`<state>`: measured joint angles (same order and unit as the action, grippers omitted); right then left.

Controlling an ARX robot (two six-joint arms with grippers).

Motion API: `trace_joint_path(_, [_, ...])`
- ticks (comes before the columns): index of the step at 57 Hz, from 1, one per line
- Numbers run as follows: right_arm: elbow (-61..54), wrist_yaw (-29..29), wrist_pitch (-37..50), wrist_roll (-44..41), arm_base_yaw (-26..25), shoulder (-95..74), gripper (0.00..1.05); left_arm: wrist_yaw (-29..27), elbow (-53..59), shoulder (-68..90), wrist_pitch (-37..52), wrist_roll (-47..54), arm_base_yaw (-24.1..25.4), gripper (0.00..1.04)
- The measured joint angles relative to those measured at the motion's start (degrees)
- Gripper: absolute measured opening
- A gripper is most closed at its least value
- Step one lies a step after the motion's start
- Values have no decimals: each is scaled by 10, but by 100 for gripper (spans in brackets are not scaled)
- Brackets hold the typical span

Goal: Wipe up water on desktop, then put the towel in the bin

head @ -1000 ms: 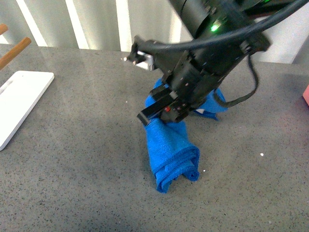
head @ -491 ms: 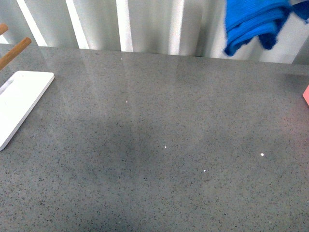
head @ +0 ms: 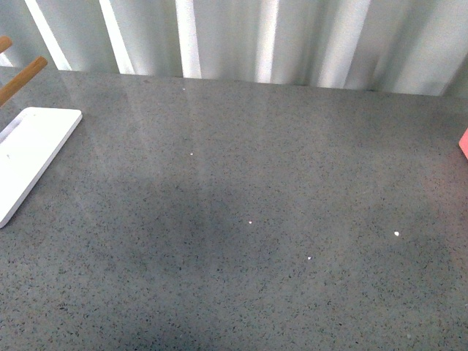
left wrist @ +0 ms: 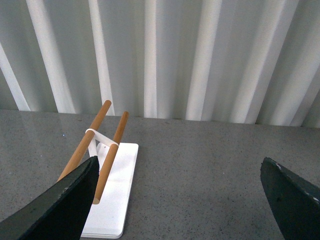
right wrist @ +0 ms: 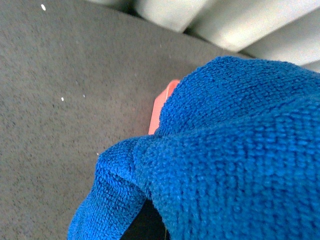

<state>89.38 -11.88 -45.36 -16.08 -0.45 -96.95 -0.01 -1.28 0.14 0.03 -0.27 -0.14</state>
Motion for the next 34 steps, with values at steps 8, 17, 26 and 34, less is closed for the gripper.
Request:
trace_joint_path(8, [-39, 2, -9, -2, -18, 5, 6, 0, 0, 0, 0, 0, 0, 98])
trace_joint_path(17, [-73, -3, -10, -7, -34, 25, 6, 0, 0, 0, 0, 0, 0, 98])
trace_joint_path(26, [-91, -16, -7, -22, -54, 50, 6, 0, 0, 0, 0, 0, 0, 98])
trace_joint_path(34, [-110, -30, -3, -40, -75, 72, 6, 0, 0, 0, 0, 0, 0, 98])
